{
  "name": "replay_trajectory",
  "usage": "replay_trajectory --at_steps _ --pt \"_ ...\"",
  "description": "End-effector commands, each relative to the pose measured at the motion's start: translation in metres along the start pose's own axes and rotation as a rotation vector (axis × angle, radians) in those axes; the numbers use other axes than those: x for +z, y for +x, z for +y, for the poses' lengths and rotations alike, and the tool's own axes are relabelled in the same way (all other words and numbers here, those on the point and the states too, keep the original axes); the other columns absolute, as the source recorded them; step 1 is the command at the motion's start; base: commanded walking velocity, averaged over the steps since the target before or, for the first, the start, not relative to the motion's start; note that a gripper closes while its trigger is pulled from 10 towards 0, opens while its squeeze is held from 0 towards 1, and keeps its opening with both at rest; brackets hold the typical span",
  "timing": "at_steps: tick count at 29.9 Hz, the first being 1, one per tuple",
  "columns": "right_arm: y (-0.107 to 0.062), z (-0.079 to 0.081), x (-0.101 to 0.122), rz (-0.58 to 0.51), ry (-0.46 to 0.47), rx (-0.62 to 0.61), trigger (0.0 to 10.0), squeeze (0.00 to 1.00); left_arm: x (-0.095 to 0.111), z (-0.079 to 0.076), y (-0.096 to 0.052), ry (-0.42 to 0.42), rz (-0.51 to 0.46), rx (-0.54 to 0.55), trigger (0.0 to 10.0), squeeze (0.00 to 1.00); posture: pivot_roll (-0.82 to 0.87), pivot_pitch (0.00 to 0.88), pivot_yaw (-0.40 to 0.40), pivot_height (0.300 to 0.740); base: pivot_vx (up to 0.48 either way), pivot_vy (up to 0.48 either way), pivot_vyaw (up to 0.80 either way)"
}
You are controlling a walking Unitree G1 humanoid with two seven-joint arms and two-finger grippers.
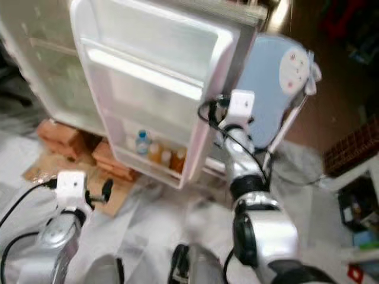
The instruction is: Restocking fridge
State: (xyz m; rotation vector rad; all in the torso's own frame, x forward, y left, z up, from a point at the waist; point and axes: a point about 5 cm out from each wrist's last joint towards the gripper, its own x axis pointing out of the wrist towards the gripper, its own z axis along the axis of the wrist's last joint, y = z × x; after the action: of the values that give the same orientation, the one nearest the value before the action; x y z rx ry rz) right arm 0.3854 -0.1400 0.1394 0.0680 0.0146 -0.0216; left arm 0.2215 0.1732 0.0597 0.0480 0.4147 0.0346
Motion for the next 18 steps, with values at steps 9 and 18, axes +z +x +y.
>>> replay_trajectory --at_steps 9,18 --pt "0.013 -0.013 0.029 -0.047 -0.114 -0.137 10.0 0.00 0.007 -0.002 0.000 0.097 -0.002 -0.016 10.0 0.00 0.16 0.144 -0.102 0.740 0.000 0.000 0.00" --pt "0.019 0.038 0.058 -0.132 0.115 0.106 10.0 0.00 0.007 -0.004 -0.004 0.100 -0.021 -0.008 10.0 0.00 0.16 0.157 -0.130 0.740 0.000 0.000 0.00"
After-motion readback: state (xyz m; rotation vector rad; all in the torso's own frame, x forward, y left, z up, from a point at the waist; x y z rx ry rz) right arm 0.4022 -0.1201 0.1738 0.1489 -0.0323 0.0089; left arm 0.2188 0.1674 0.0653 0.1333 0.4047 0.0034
